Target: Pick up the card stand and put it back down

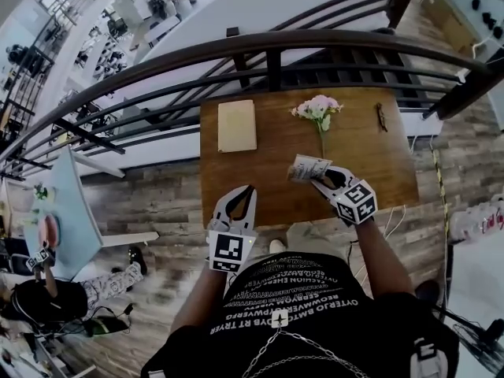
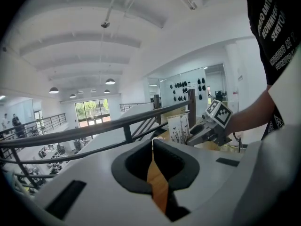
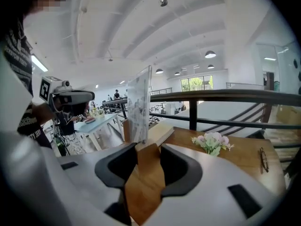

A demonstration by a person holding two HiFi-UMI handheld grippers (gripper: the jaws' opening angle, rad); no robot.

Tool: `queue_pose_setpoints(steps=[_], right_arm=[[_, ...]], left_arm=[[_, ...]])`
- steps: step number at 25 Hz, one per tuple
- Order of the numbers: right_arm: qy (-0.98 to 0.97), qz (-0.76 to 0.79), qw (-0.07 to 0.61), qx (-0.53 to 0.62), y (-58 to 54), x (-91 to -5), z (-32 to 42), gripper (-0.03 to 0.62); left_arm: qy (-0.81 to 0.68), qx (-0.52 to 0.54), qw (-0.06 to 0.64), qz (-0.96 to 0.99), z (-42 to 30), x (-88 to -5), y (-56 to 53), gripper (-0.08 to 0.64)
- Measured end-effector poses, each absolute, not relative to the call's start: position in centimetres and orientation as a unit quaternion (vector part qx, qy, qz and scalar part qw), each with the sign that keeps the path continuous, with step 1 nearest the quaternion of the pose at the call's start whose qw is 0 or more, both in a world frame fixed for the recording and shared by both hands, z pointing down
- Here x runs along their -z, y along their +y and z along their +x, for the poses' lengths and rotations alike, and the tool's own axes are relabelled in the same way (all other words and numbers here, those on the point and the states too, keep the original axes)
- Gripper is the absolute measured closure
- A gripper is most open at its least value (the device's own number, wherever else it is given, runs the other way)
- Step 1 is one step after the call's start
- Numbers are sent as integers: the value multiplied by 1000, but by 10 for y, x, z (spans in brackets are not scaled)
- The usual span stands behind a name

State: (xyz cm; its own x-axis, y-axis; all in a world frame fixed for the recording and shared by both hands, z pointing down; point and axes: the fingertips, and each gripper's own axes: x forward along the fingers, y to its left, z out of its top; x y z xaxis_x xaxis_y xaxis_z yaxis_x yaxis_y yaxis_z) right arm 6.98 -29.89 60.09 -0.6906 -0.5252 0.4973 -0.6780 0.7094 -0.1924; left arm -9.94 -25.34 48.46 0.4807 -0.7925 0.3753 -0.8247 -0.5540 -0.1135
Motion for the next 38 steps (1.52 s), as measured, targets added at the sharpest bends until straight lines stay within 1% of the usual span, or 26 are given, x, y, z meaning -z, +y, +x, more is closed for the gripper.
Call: queue_pose_setpoints(steps=[9, 28, 38], right_arm=[[-908, 337, 203, -143, -292, -530, 58, 426], [-923, 330, 179, -89, -279, -432, 74, 426], [-925, 325, 176, -85, -278, -431, 71, 426]], left_arm=[[-460, -183, 36, 868, -98, -477, -254, 526], [-458, -163, 31, 873, -76, -461, -244, 526], [-456, -166, 37, 874, -71, -467, -245, 526]])
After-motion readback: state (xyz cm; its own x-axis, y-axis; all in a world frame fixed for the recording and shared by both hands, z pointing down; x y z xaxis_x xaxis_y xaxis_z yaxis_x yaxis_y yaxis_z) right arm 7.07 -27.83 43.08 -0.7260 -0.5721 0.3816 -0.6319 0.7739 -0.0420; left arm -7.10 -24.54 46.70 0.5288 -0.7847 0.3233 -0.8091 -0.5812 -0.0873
